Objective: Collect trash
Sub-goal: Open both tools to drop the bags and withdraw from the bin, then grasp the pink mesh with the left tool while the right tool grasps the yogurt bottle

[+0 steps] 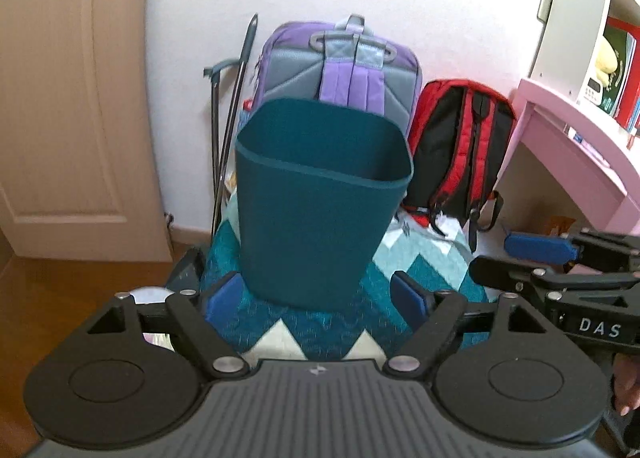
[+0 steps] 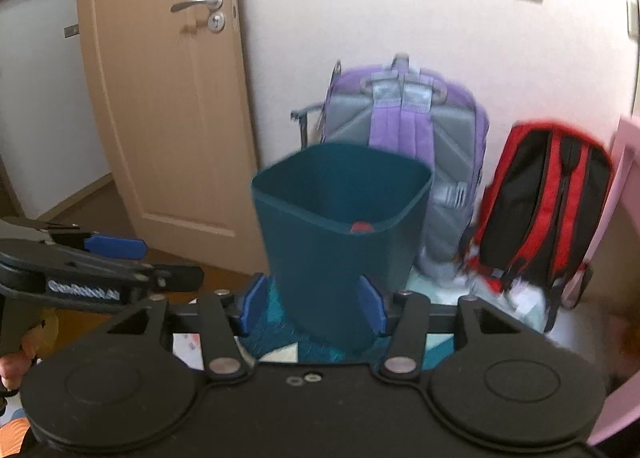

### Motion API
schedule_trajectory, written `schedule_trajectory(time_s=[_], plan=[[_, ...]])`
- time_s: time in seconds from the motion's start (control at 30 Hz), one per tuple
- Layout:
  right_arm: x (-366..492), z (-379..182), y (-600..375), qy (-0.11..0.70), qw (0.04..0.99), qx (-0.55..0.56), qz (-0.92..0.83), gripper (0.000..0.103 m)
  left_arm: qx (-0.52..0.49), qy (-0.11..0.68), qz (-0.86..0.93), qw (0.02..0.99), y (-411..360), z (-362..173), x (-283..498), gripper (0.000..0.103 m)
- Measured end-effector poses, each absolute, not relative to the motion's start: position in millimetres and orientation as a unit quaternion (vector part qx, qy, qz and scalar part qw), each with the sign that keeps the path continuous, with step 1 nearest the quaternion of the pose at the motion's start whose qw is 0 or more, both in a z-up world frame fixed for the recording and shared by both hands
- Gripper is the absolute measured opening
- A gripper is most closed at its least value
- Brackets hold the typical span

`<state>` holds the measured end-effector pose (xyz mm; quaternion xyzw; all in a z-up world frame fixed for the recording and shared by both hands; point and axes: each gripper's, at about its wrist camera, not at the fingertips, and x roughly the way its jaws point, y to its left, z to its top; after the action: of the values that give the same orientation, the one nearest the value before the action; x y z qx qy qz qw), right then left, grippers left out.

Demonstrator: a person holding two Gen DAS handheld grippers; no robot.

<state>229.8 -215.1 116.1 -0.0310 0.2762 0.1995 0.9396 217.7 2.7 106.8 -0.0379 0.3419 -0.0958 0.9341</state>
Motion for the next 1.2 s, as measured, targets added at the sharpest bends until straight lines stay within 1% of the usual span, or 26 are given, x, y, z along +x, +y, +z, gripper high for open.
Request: schedule_trajectory(time_s=[0.23,0.27,0.3,0.33,0.37,0.53,0.8,0.93,1.2], plan=[[215,40,-226,0.298,0.932,0.001,0.205,0.052,-0.044,0.370,-0.101,0.922,8,42,196,0.086],[215,27,-228,0.304,0.930,0.006,0.205,0.052,-0.044,0.374,-0.100,0.921,8,31,196,0.091],[215,15,-229,0.310,0.929,0.010,0.203,0.052,-0.044,0.379,-0.097,0.919,9,20,197,0.093],[215,3,-230,0.315,0.927,0.013,0.202,0.052,-0.044,0.384,-0.095,0.918,10,7,196,0.099],[215,-9,-230,0.320,0.925,0.012,0.203,0.052,-0.046,0.389,-0.093,0.915,11,-5,197,0.101],[221,-79,-222,0.363,0.908,-0.003,0.209,0.052,-0.075,0.447,-0.063,0.889,22,-80,213,0.101],[244,-206,-207,0.486,0.850,0.000,0.200,0.052,-0.119,0.569,-0.006,0.813,39,-216,239,0.101],[254,-254,-199,0.531,0.823,-0.011,0.204,0.052,-0.142,0.631,0.016,0.763,43,-278,256,0.101],[276,-342,-177,0.601,0.767,-0.067,0.216,0.052,-0.166,0.699,0.050,0.694,48,-377,278,0.101]])
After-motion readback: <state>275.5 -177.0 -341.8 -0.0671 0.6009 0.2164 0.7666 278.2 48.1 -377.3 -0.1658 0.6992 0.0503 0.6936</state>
